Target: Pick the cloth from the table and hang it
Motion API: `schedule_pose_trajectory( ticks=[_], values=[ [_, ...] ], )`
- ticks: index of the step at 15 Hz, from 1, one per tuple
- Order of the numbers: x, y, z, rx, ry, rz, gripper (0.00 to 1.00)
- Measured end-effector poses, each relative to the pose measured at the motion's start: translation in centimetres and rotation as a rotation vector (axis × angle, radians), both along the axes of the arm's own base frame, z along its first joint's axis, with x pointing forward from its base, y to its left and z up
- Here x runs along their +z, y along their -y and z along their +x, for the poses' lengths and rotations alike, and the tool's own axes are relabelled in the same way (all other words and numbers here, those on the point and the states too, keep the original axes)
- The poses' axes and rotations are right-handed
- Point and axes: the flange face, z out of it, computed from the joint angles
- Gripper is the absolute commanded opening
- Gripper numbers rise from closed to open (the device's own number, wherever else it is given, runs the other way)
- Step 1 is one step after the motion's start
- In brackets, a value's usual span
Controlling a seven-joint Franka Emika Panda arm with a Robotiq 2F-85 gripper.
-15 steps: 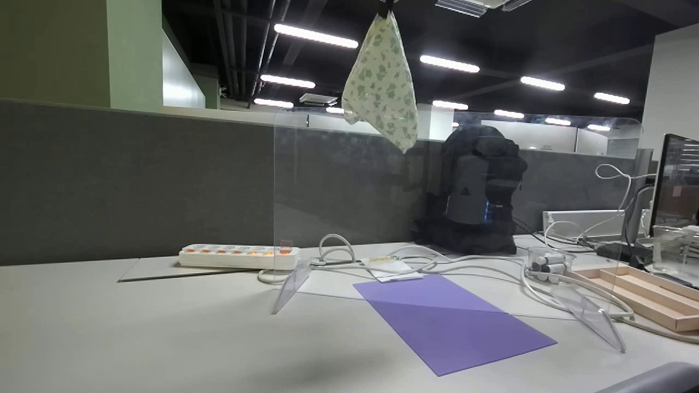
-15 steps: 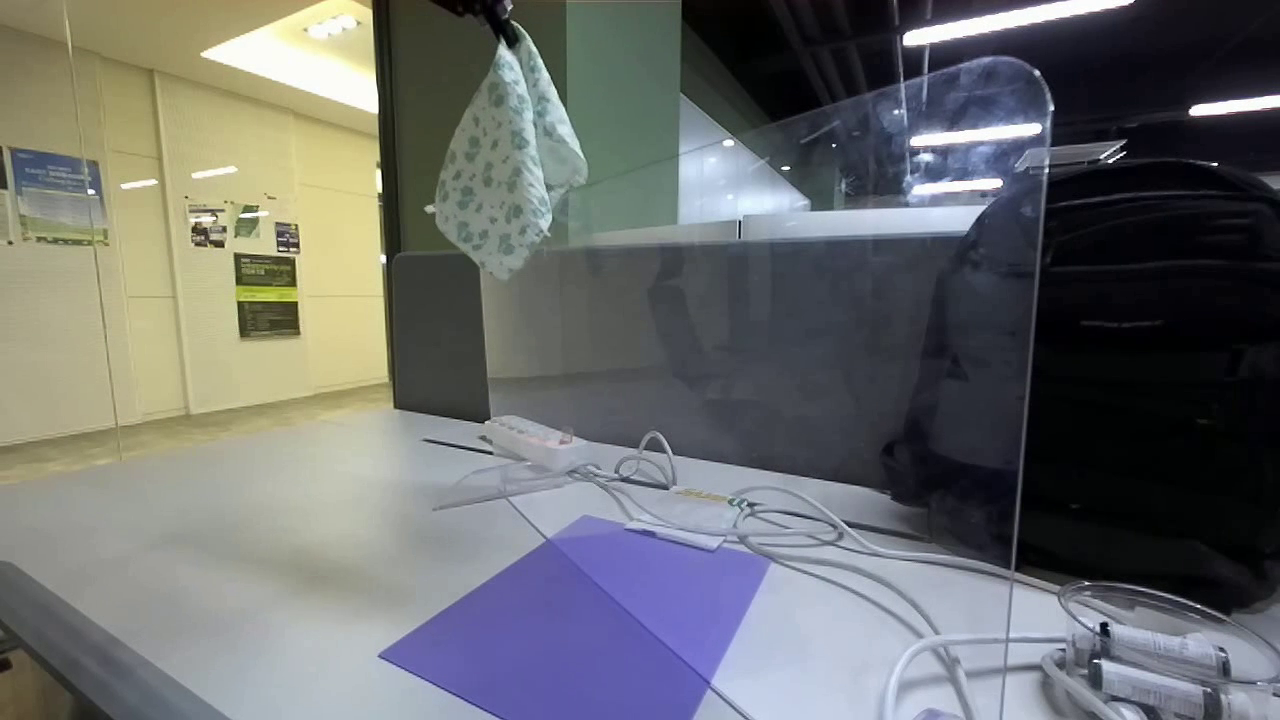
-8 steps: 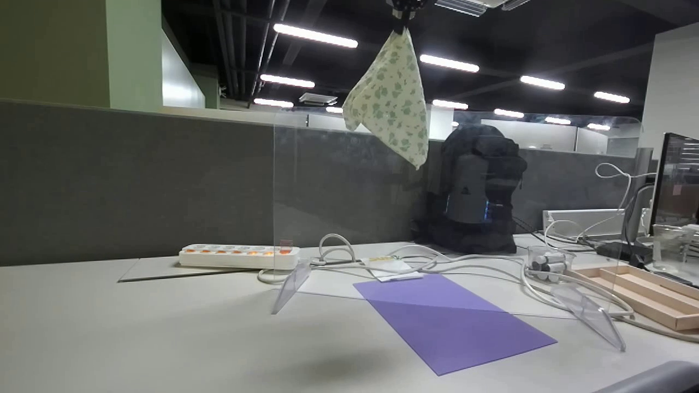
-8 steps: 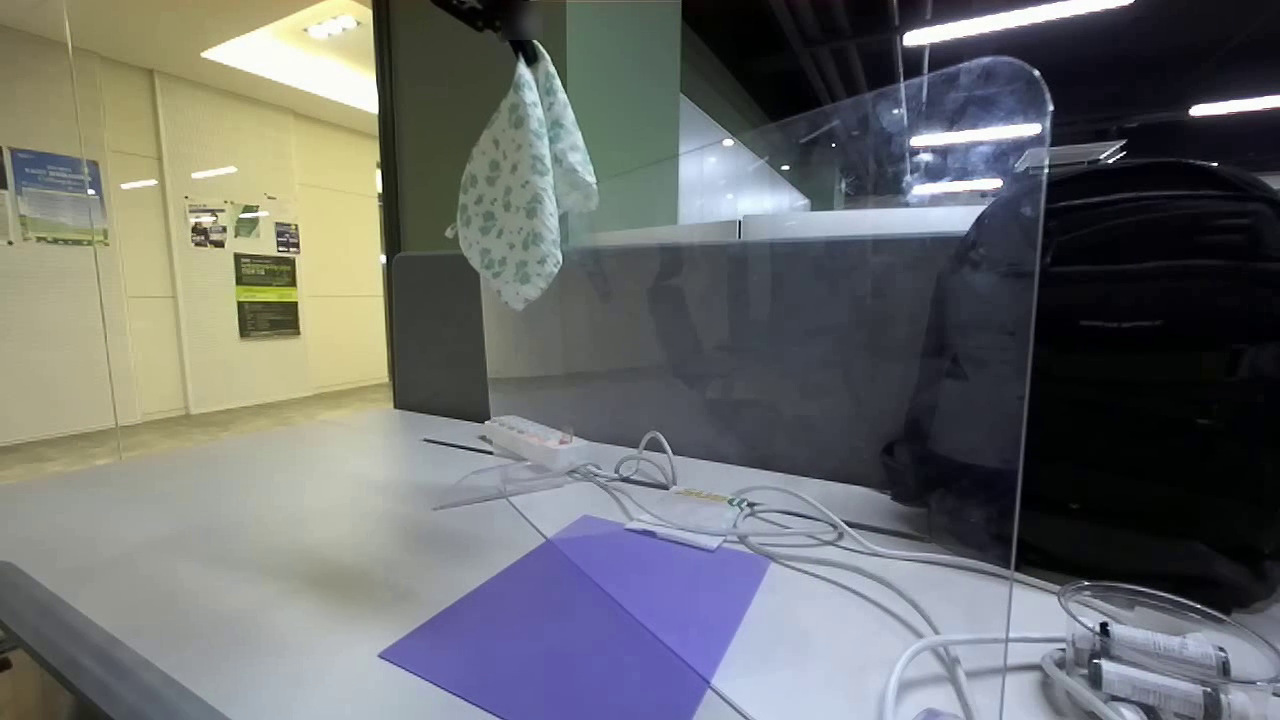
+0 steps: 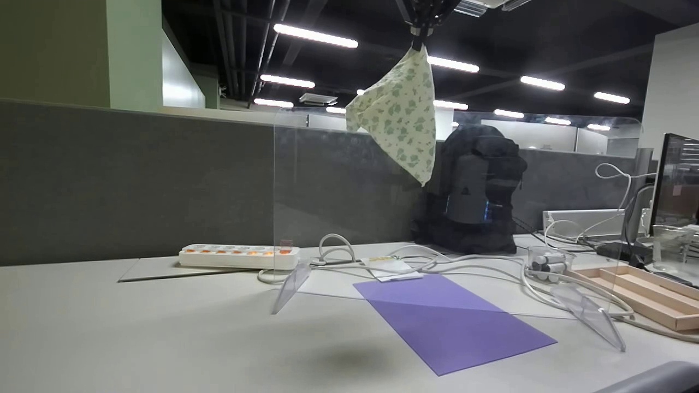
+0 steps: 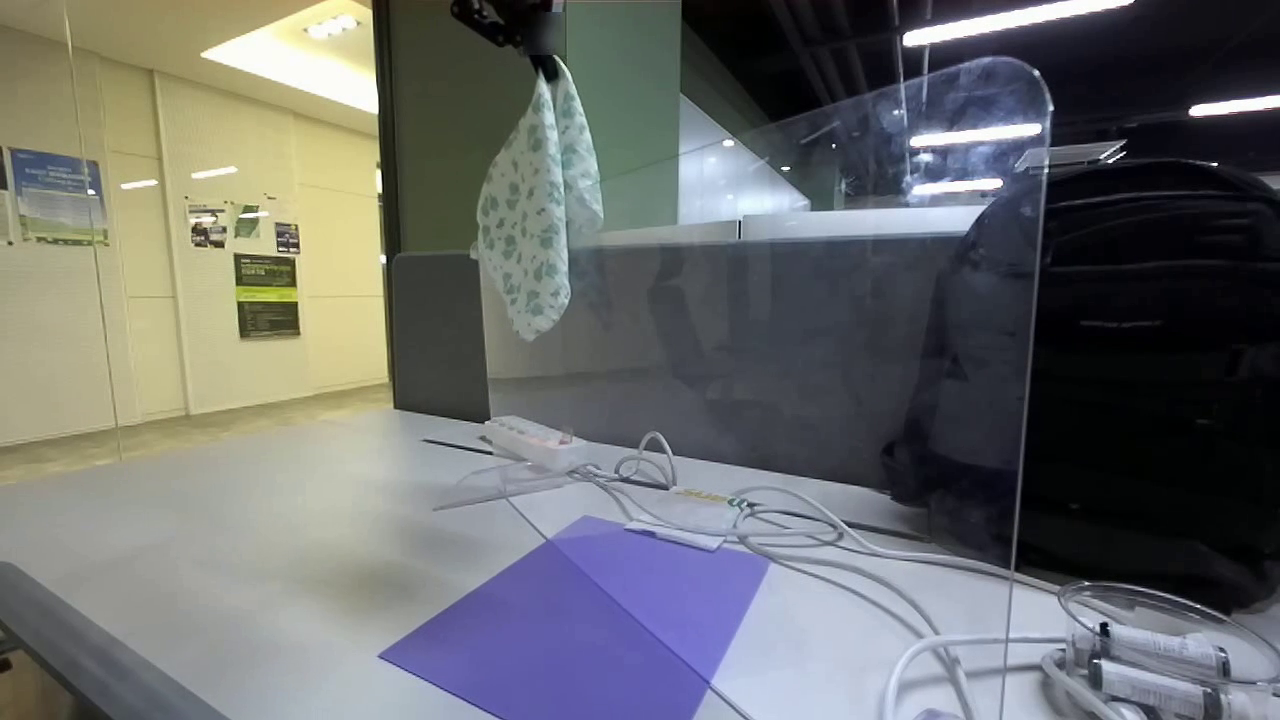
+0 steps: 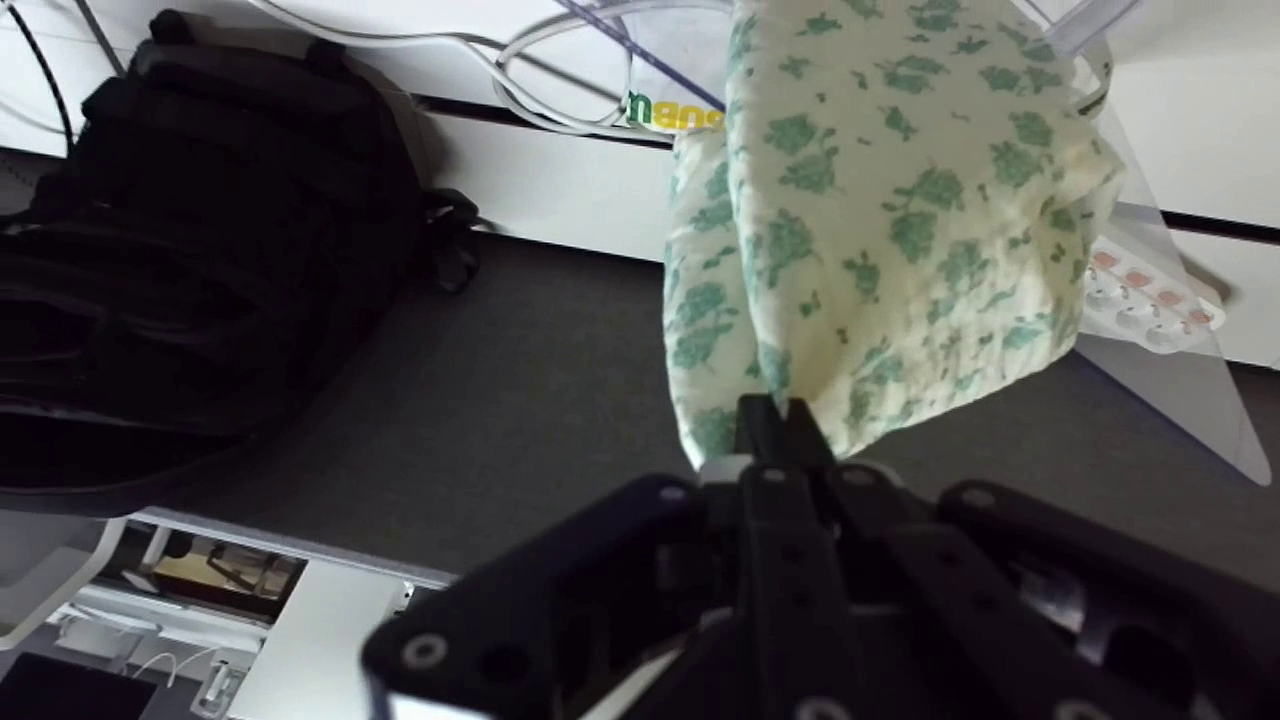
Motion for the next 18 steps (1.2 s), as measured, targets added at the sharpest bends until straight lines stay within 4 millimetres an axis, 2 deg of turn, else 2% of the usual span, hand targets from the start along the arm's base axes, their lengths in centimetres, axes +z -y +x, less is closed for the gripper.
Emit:
schedule_pose_trajectory(
  ticks=[4, 5, 7, 16, 17, 18],
  values=[
    [-0.4, 0.8, 0.0, -0.016, -0.010, 0.005, 0.00],
    [-0.5, 0.9, 0.0, -0.018, -0.012, 0.007, 0.26],
    [-0.9, 1.1, -0.1, -0.022, -0.021, 0.013, 0.33],
    [-1.3, 1.2, -0.2, -0.033, -0.042, 0.041, 0.94],
    [-1.3, 1.1, -0.2, -0.032, -0.042, 0.040, 0.99],
    [-1.3, 1.0, -0.2, -0.029, -0.042, 0.036, 1.00]
  ],
)
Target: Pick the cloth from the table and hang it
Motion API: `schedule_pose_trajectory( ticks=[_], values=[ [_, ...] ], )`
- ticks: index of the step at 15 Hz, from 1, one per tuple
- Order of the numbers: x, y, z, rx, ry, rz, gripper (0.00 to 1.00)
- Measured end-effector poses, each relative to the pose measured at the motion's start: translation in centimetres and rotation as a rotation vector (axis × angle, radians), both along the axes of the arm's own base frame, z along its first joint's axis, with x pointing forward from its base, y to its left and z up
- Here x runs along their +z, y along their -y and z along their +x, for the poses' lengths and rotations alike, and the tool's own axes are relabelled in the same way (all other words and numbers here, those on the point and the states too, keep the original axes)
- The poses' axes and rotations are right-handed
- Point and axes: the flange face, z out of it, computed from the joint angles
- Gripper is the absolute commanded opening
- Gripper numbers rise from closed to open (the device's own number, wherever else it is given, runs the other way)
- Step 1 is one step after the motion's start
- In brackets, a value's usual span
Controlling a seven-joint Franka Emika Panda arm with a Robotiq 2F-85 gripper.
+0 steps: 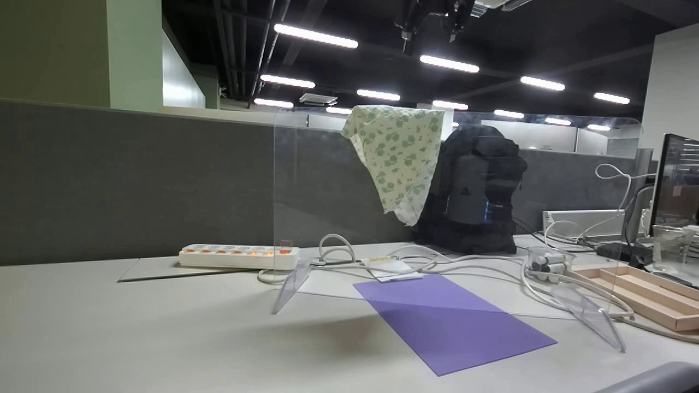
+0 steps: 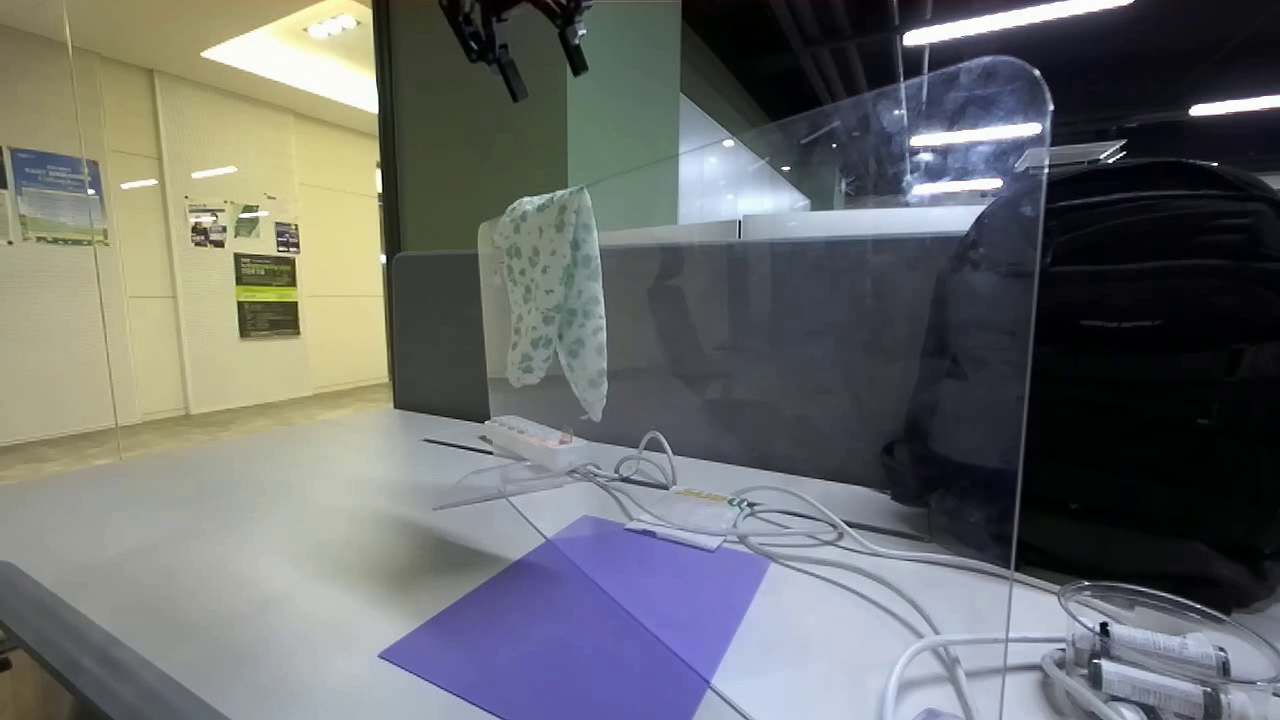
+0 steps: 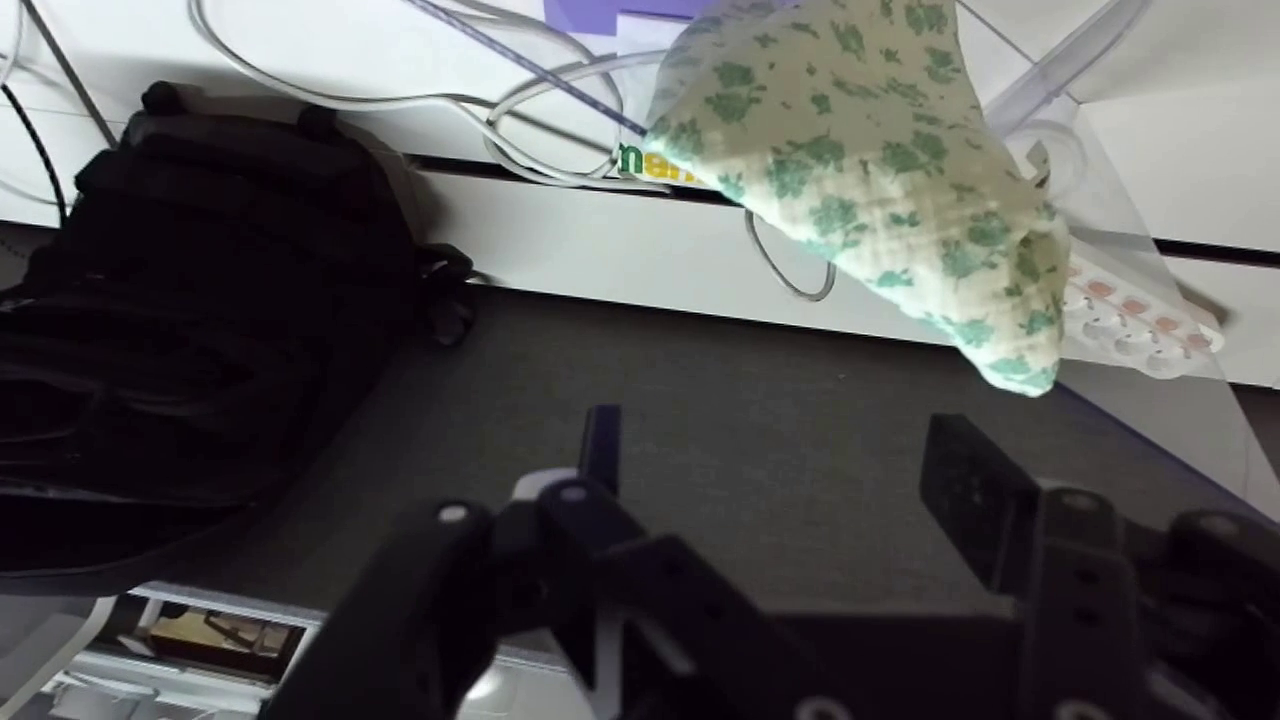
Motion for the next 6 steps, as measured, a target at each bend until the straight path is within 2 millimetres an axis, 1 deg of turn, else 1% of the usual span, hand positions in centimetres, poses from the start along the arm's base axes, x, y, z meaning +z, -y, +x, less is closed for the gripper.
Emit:
schedule_pose_trajectory(
  ticks=[2, 6],
  values=[
    [0.1, -0.5, -0.1, 0.014, 0.003, -0.011, 1.00],
    [0.5, -2.3, -0.4, 0.072, 0.008, -0.037, 1.00]
  ],
)
